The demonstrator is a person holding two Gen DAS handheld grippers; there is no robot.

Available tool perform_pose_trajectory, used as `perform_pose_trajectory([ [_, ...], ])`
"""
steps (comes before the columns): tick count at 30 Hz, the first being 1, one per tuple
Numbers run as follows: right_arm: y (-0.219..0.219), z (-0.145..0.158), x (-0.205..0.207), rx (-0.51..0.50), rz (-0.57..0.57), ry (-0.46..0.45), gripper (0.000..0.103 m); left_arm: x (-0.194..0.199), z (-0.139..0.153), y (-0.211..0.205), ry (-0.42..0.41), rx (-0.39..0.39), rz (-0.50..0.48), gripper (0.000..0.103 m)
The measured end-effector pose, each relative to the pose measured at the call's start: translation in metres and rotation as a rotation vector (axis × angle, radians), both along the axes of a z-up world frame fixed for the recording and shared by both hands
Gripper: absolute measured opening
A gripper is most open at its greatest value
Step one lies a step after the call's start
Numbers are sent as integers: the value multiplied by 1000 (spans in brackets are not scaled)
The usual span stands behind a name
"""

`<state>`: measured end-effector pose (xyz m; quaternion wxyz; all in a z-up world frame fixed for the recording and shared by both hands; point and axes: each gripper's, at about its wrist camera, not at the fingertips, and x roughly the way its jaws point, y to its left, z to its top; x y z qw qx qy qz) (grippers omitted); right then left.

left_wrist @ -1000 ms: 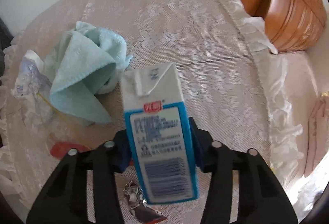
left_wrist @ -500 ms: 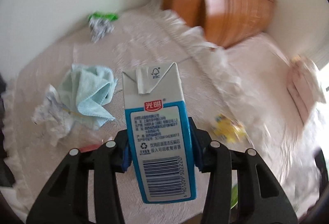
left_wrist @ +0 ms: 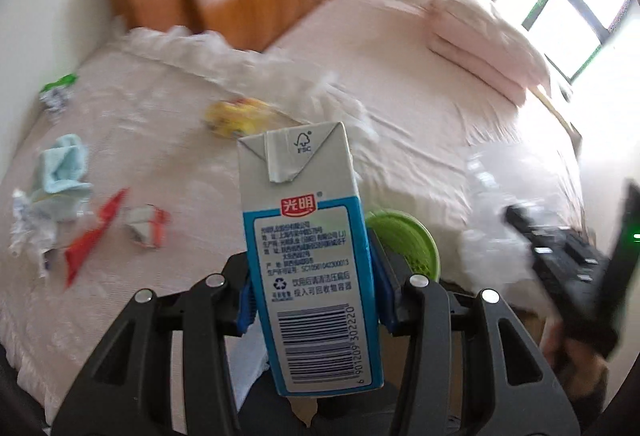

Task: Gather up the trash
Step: 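Drop the plastic bag into the wastebasket with the right tool while the left tool drops the milk carton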

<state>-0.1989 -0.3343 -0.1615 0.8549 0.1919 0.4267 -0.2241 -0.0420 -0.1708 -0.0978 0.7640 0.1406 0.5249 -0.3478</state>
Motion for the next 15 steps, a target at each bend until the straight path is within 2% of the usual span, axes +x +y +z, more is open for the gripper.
perform_pose_trajectory([
  [4, -8, -89, -1, 40, -3, 124, 7, -16, -8, -14, 3, 24, -42, 45],
  [7, -17, -162, 4, 108, -1, 205, 7, -26, -11, -21, -18, 56, -58, 45],
  [9, -23, -197, 7, 139, -6, 241, 8, -33, -12, -24, -35, 75, -68, 45],
  [11, -29, -224, 12, 166, -22, 280, 29, -39, -12, -27, -52, 91, -75, 45],
  [12, -34, -238, 14, 178, -42, 305, 50, -42, -12, -29, -58, 98, -78, 45],
  [13, -37, -245, 11, 174, -55, 317, 60, -45, -11, -29, -64, 104, -81, 45],
  [15, -42, -251, 10, 179, -59, 324, 63, -50, -10, -32, -74, 112, -88, 45],
])
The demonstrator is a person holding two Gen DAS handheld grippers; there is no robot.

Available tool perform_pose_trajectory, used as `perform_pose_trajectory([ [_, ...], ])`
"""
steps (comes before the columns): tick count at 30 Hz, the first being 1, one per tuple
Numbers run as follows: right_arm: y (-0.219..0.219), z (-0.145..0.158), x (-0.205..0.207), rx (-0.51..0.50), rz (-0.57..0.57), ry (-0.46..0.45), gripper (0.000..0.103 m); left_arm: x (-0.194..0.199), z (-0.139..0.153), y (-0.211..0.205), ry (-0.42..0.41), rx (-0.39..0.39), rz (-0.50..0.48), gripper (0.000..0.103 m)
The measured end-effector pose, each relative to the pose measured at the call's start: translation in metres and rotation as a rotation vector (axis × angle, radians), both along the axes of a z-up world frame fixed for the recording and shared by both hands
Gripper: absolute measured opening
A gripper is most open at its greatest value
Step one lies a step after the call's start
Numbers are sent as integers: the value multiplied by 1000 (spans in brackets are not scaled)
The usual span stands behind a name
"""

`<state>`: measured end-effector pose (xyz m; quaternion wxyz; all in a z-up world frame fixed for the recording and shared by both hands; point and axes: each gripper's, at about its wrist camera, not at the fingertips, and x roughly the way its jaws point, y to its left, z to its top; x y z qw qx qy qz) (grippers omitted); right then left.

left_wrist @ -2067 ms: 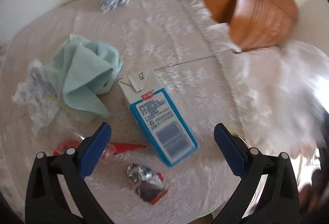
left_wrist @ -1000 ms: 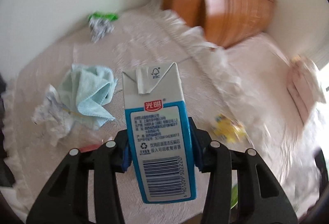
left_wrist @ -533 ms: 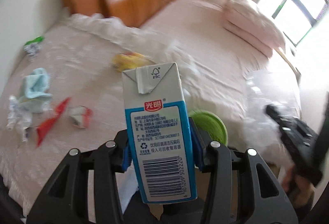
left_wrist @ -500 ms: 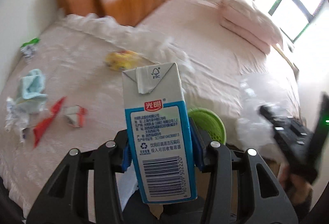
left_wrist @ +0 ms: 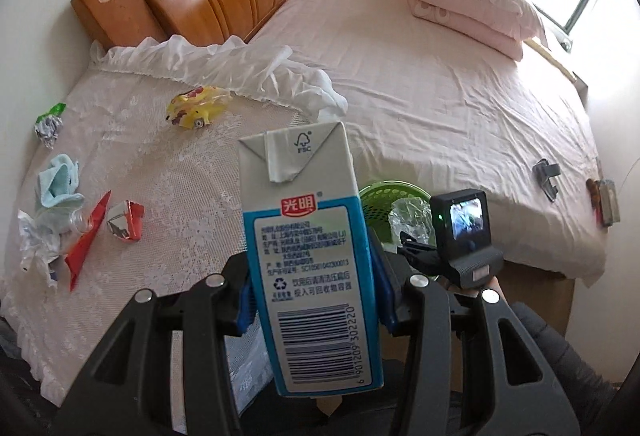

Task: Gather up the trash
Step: 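Drop the plastic bag into the wastebasket with the right tool while the left tool drops the milk carton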

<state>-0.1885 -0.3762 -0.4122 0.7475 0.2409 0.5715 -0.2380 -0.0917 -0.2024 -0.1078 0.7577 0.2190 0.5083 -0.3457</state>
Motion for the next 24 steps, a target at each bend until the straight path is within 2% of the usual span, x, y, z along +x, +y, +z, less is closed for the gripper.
perform_pose_trajectory([
  [2, -5, 6, -3, -5, 5, -10, 70, -3, 0, -3, -5, 6, -7, 45],
  [4, -8, 21, -8, -38, 3, -36, 83, -6, -1, -7, -1, 5, -13, 45],
  [7, -16, 50, -17, -59, -7, -76, 86, -7, -6, -16, 12, 2, -33, 46],
  [11, -22, 103, -39, -75, -55, -159, 88, -13, -20, -33, 26, 10, -83, 46],
  [12, -23, 116, -46, -88, -66, -177, 92, -14, -25, -38, 31, 14, -100, 46],
  [14, -25, 144, -59, -139, -94, -213, 96, -16, -40, -50, 55, 28, -139, 46],
  [18, -26, 195, -88, -227, -121, -259, 97, -24, -76, -75, 118, 72, -208, 46],
  [22, -35, 220, -108, -279, -146, -261, 99, -38, -115, -99, 178, 111, -282, 47],
  [24, -38, 225, -116, -285, -167, -251, 100, -46, -138, -111, 210, 130, -307, 57],
])
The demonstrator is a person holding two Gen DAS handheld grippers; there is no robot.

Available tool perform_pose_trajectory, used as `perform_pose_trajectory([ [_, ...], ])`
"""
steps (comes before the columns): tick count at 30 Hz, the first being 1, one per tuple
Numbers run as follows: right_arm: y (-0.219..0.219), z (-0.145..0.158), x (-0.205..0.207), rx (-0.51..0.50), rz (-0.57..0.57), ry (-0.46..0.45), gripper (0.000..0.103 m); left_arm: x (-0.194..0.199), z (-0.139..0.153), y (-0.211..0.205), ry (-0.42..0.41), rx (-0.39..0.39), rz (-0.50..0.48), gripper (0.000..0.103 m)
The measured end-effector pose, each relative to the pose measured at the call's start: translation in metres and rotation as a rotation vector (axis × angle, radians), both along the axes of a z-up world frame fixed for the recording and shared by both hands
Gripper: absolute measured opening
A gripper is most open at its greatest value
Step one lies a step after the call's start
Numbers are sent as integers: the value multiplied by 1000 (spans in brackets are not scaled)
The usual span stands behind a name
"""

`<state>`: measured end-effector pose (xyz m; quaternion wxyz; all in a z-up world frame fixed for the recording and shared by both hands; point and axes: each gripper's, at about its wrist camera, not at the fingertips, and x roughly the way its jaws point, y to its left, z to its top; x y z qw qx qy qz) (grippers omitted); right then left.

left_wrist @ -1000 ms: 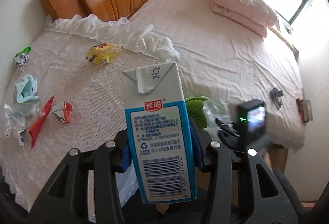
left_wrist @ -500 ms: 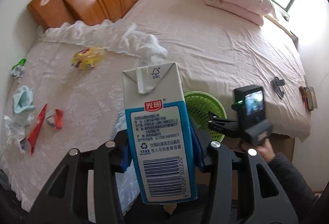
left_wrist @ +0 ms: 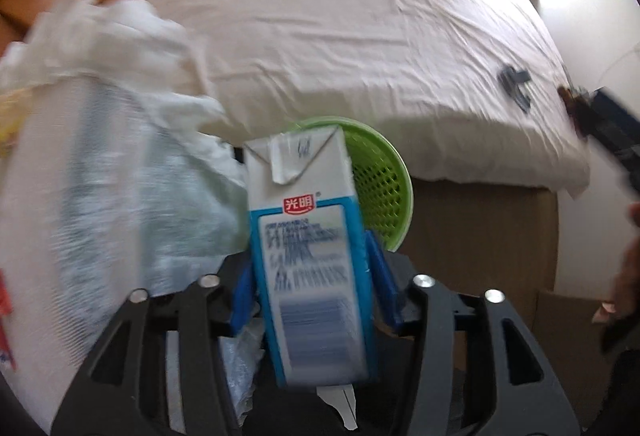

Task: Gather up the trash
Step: 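Drop the plastic bag into the wastebasket with the right tool while the left tool drops the milk carton, then move both tools back over the bed toward the yellow toy packet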

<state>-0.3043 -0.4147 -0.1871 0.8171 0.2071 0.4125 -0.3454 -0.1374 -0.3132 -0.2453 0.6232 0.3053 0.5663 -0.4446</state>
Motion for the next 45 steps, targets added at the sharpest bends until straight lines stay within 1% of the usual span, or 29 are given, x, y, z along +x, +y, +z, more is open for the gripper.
perform_pose_trajectory([
  [1, -1, 2, -4, 4, -7, -2, 100, -3, -9, -5, 5, 9, -8, 65],
  [3, -3, 5, -11, 10, -19, -3, 100, -12, -23, -13, -8, 11, -23, 73],
  [4, -5, 5, -14, 13, -26, -1, 100, -16, -29, -18, -14, 15, -34, 79],
  [5, -5, 5, -16, 16, -29, 0, 100, -19, -31, -21, -17, 21, -40, 82],
  [7, -7, 5, -19, 19, -36, 6, 100, -22, -33, -27, -12, 29, -47, 84],
  [8, -8, 5, -19, 19, -38, 7, 100, -22, -30, -29, -5, 29, -46, 87],
  [12, -10, 10, -17, 25, -40, -11, 100, -16, -5, -26, -24, -19, -6, 87],
  [15, -10, 18, -10, 35, -31, -39, 100, -5, 31, -14, -73, -73, 50, 90],
  [16, -9, 21, -7, 36, -25, -46, 100, -2, 41, -10, -88, -89, 66, 92],
  [17, -9, 25, -2, 37, -17, -53, 100, 4, 59, -1, -111, -118, 91, 95],
  [19, -5, 38, 11, 32, 15, -75, 101, 12, 85, 15, -148, -169, 128, 95],
  [22, 5, 57, 34, 7, 76, -114, 101, 25, 133, 51, -227, -246, 200, 95],
  [25, 21, 77, 61, -21, 154, -151, 101, 36, 160, 82, -276, -286, 264, 95],
  [28, 40, 95, 88, -42, 236, -193, 101, 49, 185, 128, -319, -325, 365, 95],
  [32, 74, 108, 125, -52, 344, -231, 101, 62, 199, 181, -369, -325, 489, 95],
  [37, 112, 110, 155, -37, 444, -238, 101, 78, 202, 235, -383, -311, 609, 95],
  [41, 131, 108, 170, -25, 501, -231, 101, 86, 198, 258, -373, -308, 667, 95],
  [45, 142, 106, 179, -23, 536, -222, 101, 85, 193, 269, -372, -298, 689, 95],
])
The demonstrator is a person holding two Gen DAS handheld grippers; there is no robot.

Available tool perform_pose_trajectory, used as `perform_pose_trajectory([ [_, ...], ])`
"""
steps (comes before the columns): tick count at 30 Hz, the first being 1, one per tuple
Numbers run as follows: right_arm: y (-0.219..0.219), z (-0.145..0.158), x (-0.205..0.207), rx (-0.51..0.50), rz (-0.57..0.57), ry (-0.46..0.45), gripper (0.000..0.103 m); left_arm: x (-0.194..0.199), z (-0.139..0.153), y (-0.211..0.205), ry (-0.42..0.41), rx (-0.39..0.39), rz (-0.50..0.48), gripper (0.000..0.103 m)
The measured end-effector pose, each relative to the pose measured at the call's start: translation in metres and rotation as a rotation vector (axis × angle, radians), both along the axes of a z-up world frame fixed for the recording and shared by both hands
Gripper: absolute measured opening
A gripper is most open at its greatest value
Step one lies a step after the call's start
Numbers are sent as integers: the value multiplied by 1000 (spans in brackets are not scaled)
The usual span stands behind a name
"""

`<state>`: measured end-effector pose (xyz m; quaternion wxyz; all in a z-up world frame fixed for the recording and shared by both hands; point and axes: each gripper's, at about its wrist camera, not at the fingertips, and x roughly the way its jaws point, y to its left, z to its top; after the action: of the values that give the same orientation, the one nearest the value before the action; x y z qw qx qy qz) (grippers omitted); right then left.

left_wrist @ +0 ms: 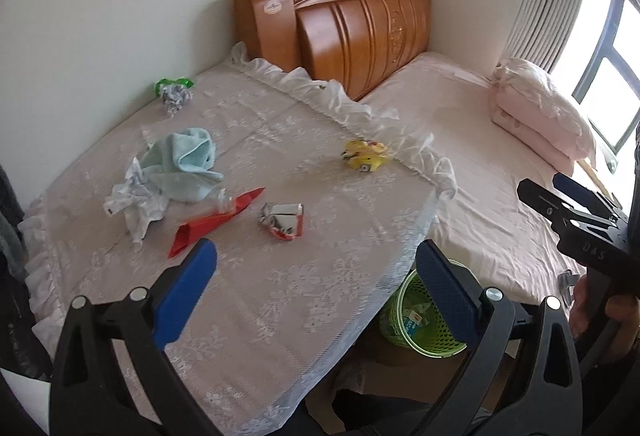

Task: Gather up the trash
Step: 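Move both tools back over the bed toward the yellow toy packet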

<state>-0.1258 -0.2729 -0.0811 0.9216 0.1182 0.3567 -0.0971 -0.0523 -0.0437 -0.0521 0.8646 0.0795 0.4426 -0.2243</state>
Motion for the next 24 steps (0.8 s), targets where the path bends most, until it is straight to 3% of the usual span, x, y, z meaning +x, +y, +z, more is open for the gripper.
perform_pose_trajectory([
  [9, -1, -7, 9, 25, 15, 9, 101, 7, -6, 2, 10, 11, 13, 95],
  [14, 2, -26, 37, -14, 107, 75, 101, 10, -10, 2, 10, 27, 26, 95],
  [24, 32, -71, 130, -243, 391, 130, 101, 14, -21, 11, 33, 54, 110, 95],
])
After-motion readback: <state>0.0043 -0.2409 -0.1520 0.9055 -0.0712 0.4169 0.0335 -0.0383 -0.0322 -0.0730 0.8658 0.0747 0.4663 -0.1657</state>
